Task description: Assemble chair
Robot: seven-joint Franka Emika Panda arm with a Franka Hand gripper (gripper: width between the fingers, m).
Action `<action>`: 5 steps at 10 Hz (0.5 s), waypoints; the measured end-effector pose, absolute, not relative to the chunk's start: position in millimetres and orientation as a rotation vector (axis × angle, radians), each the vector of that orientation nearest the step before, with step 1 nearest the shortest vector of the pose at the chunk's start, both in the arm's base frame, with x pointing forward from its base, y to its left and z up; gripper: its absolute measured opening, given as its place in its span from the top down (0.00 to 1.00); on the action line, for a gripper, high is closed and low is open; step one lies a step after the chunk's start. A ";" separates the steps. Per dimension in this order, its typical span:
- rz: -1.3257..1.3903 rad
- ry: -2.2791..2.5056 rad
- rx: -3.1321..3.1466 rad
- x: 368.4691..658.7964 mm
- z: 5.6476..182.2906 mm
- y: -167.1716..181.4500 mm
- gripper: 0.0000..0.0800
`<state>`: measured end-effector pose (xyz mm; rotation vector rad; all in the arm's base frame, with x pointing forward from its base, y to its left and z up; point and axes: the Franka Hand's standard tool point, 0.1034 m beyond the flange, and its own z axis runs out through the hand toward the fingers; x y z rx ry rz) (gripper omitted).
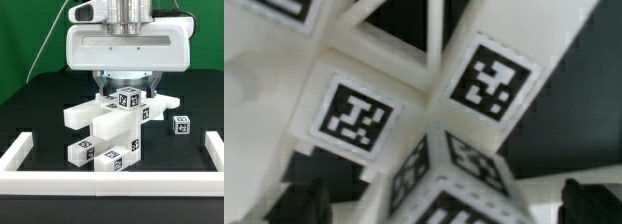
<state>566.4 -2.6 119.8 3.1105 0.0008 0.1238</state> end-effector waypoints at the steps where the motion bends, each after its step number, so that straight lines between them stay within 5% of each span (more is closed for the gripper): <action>1: 0.133 0.100 3.106 565.4 119.6 -3.1 0.19; 5: 0.128 0.553 3.026 567.2 119.5 -10.9 0.19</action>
Offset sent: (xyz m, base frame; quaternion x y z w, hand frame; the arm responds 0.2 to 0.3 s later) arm 0.0000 0.0000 0.0000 0.0000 0.0000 -0.1938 0.9810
